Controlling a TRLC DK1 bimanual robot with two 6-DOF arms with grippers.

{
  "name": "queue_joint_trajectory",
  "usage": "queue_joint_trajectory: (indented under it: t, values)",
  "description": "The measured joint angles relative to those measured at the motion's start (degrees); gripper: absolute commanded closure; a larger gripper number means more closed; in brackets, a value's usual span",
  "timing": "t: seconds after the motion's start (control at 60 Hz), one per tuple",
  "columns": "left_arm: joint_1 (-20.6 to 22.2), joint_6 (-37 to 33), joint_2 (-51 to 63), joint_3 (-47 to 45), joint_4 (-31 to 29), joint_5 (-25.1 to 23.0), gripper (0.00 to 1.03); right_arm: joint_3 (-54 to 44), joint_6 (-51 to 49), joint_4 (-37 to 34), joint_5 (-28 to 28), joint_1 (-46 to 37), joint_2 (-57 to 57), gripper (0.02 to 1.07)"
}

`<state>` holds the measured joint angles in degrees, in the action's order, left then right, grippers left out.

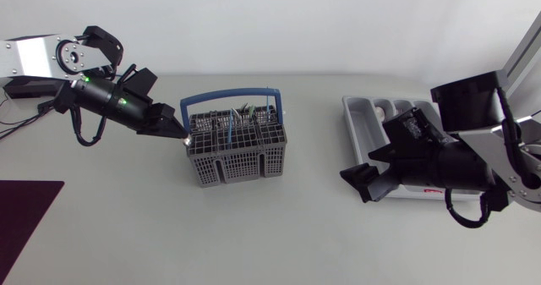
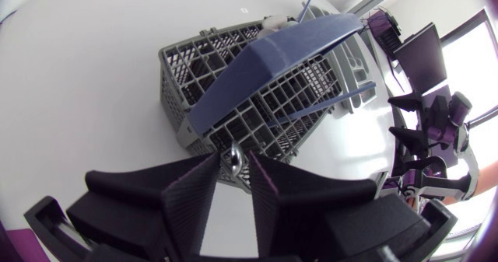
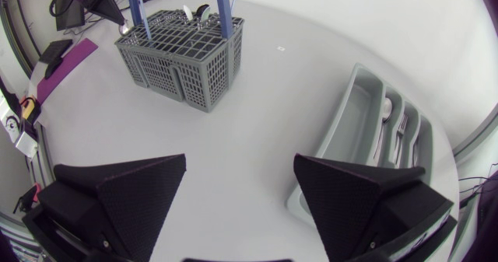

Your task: Unload the cutlery basket into the drawer organizer.

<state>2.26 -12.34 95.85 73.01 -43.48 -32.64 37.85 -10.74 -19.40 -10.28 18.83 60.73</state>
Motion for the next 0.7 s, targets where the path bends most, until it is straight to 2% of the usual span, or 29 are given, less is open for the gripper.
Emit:
queue_joint_trajectory:
  t: [0.233, 0.383, 0.7]
  values:
    - [0.55, 0.00, 2.75, 1.49, -1.31, -0.28, 0.80, 0.00, 0.00, 0.31, 0.00, 0.00, 0.00, 0.07]
    - [0.52, -0.22, 3.98, 2.27, -2.05, -2.82, 0.87, 0.00, 0.02, 0.31, 0.00, -0.02, 0.00, 0.07]
    - [-0.68, -1.46, 3.48, 3.23, -5.38, -6.38, 0.88, -0.07, 0.00, 1.07, 0.00, -0.02, 0.00, 0.07]
